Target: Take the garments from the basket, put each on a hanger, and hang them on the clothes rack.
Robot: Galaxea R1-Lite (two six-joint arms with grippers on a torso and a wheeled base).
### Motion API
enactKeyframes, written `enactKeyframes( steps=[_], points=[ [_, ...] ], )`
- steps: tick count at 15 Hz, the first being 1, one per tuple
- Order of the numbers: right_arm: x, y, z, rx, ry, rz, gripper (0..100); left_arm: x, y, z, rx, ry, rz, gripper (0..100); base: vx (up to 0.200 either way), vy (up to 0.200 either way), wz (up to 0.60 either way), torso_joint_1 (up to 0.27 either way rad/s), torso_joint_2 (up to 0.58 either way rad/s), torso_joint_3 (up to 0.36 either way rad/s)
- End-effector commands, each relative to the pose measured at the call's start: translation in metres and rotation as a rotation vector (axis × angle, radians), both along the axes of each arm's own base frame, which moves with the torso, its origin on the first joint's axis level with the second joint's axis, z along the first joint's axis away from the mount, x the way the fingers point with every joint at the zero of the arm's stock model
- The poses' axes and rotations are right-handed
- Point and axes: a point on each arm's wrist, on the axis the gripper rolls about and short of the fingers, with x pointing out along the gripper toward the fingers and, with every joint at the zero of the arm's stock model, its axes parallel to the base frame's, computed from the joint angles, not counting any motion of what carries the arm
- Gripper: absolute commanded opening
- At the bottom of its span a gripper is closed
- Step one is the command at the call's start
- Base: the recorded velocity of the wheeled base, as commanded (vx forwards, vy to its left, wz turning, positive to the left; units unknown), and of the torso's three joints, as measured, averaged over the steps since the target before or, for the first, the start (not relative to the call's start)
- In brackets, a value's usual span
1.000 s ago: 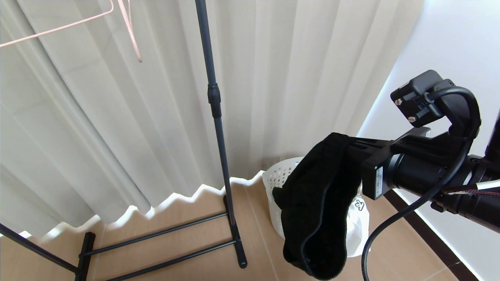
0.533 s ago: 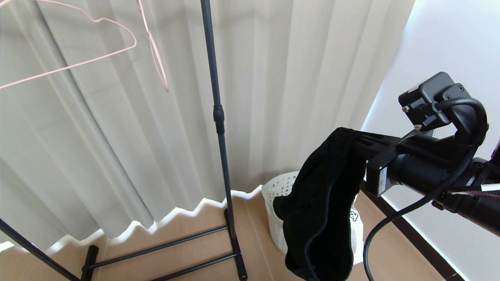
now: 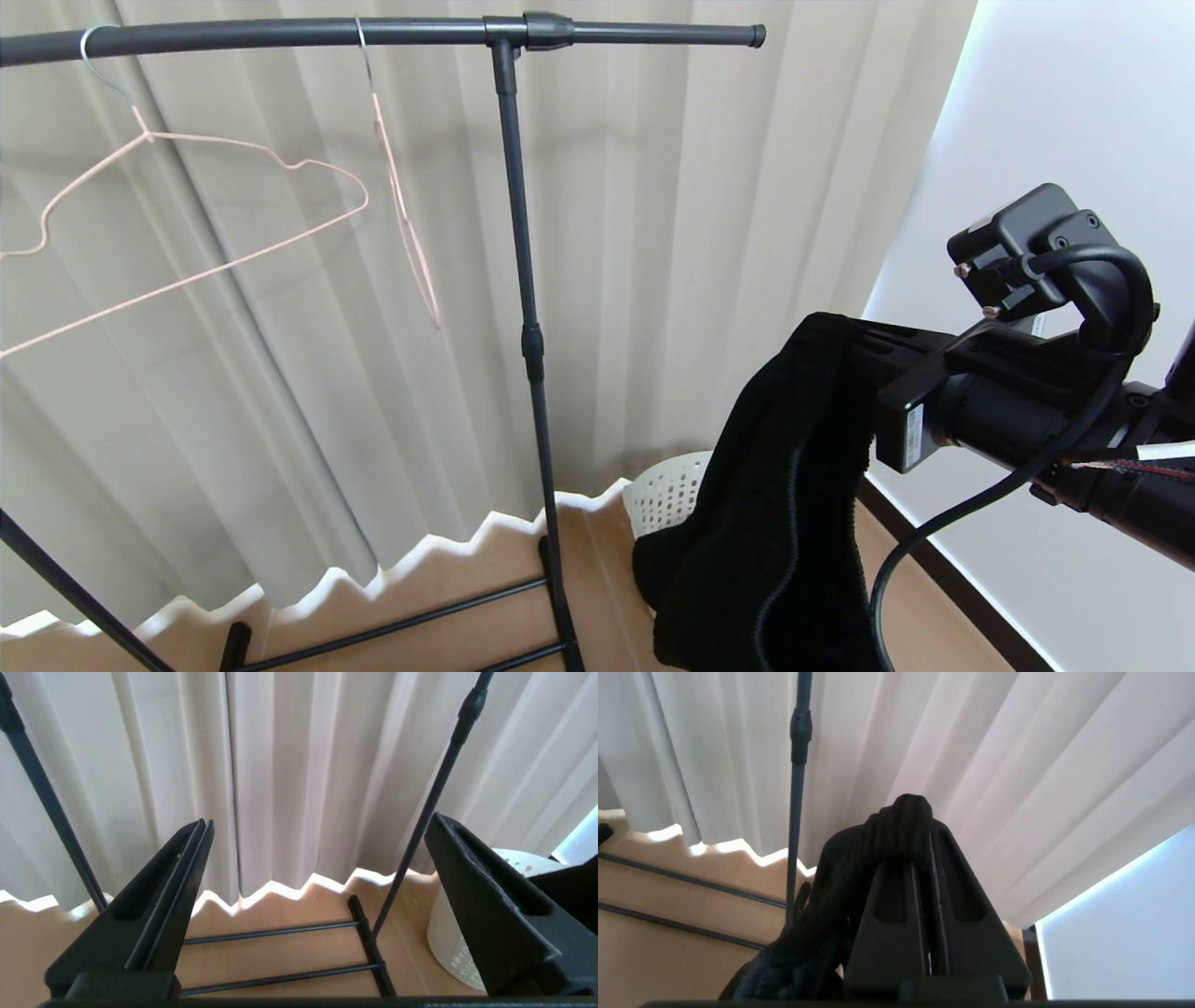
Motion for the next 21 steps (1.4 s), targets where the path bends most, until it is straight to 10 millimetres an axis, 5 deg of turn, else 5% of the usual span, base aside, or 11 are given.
enactKeyframes(
  steps=[1, 21],
  points=[
    [0.0006, 0.0004, -0.0010, -0.003, 0.003, -0.001, 0, 0.0001, 0.0000, 0.0001, 0.000, 0.001, 0.000, 100, 0.000, 0.000, 0.00, 0.139, -0.49, -0.344],
    [0.0051, -0.0032, -0.0088, -0.025, 0.024, -0.025, 0, 0.0001, 0.0000, 0.0002, -0.002, -0.001, 0.002, 100, 0.000, 0.000, 0.00, 0.193, -0.51, -0.365]
  ],
)
